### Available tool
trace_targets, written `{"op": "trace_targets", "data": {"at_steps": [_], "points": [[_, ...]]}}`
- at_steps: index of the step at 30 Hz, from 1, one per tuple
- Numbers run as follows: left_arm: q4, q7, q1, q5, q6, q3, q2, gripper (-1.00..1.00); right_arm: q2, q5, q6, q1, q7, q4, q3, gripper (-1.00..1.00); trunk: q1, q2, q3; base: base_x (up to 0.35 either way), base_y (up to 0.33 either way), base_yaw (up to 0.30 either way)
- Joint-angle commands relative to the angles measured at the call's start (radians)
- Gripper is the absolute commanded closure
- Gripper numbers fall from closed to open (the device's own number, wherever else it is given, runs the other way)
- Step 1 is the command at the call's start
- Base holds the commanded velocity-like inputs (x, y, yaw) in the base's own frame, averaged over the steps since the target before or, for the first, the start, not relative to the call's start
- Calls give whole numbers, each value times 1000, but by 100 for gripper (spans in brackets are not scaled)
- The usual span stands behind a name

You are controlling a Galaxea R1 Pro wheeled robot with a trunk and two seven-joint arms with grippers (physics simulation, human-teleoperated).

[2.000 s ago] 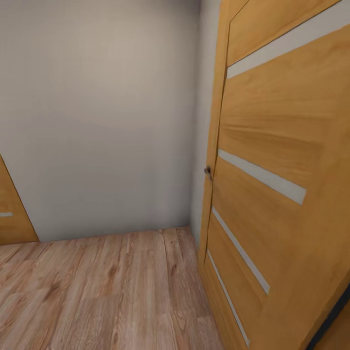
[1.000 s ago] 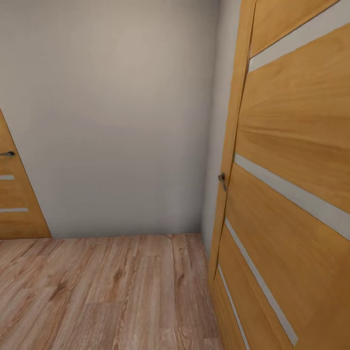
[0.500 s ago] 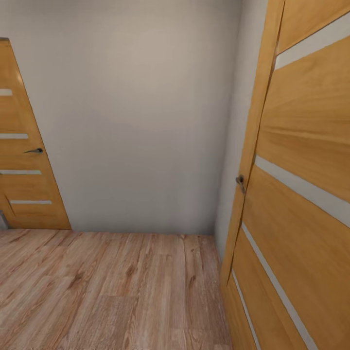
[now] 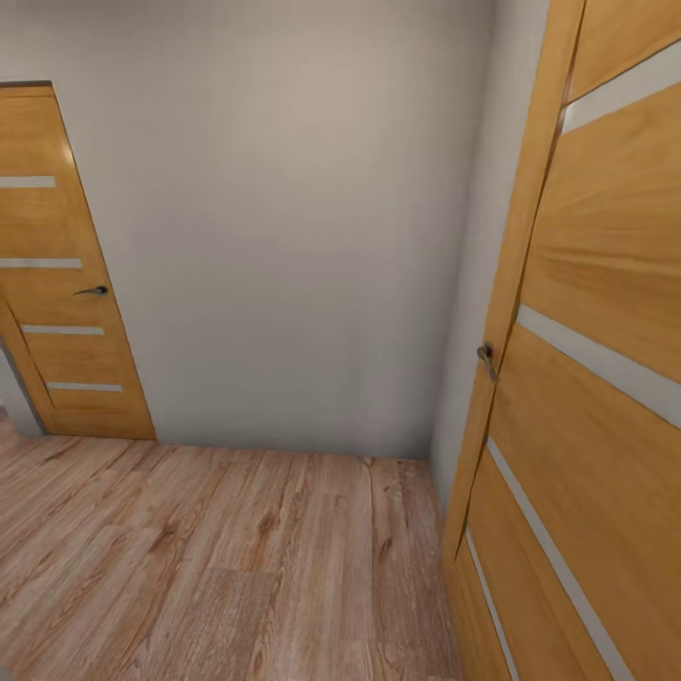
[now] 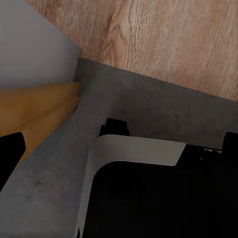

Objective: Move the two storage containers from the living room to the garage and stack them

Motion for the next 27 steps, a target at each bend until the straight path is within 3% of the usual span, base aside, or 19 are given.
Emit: {"op": "trace_targets", "data": {"at_steps": [1,9,27], "points": [[0,-4,0,10,2,-2,0,-100,1,-8,-5,-1,-1,3,8,-100,0,-1,-1,0,0,2],[0,-4,0,9,3,-2,1,-100,1,-8,-5,-2,-1,3,8,-100,0,-1,-1,68,0,0],[0,-4,0,1,3,-3,0,-100,1,-8,-6,-1,-1,3,8,-100,0,-1,-1,311,0,0]]}}
